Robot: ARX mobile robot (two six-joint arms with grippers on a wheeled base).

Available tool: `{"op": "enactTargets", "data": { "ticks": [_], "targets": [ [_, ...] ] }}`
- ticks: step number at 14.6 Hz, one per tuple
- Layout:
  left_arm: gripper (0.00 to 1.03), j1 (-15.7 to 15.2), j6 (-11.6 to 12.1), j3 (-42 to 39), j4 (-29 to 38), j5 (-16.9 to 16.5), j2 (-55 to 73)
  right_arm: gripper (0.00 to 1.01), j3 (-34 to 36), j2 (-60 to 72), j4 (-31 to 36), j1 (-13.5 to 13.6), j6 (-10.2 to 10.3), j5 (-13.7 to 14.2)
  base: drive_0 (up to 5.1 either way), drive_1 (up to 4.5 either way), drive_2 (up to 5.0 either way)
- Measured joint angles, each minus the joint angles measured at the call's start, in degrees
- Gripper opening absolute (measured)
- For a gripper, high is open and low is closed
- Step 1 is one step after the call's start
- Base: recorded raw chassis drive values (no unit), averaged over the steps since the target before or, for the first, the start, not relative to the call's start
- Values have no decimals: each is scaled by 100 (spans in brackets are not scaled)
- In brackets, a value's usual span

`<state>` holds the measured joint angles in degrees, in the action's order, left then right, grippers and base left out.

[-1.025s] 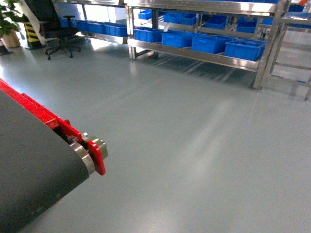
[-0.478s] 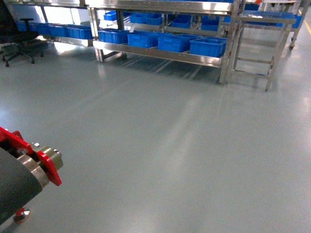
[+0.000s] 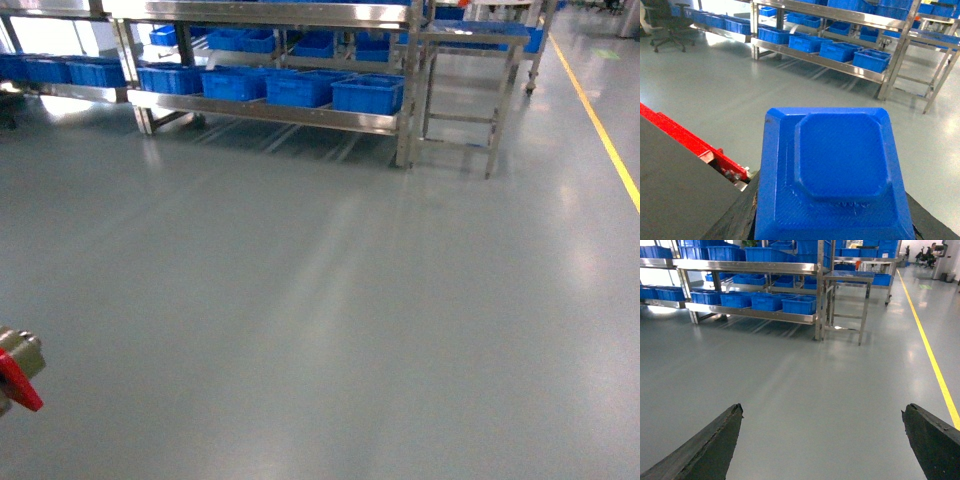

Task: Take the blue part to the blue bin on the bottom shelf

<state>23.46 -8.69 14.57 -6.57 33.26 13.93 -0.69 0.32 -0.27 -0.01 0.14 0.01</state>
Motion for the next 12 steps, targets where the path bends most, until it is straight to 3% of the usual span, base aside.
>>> {"op": "enactTargets", "data": {
  "ticks": [12],
  "targets": [
    [43,0,0,0,0,0,0,98,0,0,0,0,0,0,-155,-155,-155]
  ]
}}
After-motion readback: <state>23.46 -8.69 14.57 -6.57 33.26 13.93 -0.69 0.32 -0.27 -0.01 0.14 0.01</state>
